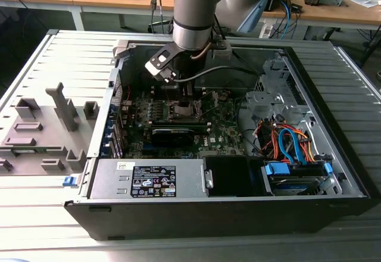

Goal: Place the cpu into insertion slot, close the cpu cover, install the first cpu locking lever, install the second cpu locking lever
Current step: 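Place the cpu into insertion slot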

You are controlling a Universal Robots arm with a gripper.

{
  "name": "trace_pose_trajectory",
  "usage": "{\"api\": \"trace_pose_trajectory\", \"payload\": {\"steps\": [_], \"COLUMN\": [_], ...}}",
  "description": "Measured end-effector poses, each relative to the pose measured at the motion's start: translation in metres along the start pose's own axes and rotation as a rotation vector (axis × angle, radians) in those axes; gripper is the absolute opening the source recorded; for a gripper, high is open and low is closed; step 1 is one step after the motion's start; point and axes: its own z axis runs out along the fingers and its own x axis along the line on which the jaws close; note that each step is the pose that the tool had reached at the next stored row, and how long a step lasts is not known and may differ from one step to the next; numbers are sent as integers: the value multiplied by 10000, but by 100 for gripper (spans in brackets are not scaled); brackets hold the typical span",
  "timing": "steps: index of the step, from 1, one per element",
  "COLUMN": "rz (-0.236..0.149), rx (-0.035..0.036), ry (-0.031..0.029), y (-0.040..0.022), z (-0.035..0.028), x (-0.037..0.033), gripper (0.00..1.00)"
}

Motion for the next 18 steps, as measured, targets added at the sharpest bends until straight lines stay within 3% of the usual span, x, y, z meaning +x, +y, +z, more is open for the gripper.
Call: {"api": "trace_pose_trajectory", "payload": {"steps": [3,7,18], "rz": [-1,-1,-1], "rx": [0,0,-1], "ry": [1,0,3], "y": [-4,-9,-9], "z": [-145,-262,-279], "x": [-4,-8,-8], "gripper": [11,11,11]}}
